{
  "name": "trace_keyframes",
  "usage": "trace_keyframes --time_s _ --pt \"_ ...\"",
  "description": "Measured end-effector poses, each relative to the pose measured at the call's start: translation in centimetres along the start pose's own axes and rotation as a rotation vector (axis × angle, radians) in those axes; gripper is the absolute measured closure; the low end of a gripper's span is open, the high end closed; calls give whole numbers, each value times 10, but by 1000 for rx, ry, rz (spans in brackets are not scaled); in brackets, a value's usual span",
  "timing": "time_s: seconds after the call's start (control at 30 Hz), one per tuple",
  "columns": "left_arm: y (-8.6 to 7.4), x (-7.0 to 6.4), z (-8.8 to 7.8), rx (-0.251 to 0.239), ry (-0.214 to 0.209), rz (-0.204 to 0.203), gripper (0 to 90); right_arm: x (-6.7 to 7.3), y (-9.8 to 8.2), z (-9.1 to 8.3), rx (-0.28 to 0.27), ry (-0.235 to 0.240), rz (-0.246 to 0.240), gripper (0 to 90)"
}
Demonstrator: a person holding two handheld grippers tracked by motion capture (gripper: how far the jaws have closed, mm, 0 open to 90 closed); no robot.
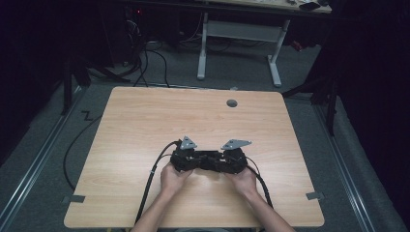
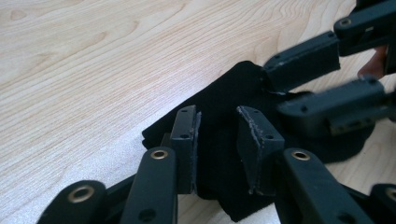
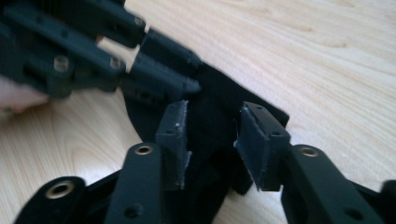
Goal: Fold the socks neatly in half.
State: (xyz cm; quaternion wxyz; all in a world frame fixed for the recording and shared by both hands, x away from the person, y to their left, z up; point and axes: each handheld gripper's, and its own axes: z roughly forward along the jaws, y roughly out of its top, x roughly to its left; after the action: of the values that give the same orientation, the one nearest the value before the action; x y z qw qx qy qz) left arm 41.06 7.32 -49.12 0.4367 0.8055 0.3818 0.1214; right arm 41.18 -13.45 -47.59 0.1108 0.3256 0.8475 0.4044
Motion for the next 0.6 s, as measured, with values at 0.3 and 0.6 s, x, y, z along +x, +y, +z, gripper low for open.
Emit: trace_keyframes --time_s 0.3,0.6 --pt "4 0 4 27 24 24 713 -8 -25 -11 -4 -23 -15 579" --pt "9 2 8 35 52 60 700 -11 4 -4 -52 -70 -21 609"
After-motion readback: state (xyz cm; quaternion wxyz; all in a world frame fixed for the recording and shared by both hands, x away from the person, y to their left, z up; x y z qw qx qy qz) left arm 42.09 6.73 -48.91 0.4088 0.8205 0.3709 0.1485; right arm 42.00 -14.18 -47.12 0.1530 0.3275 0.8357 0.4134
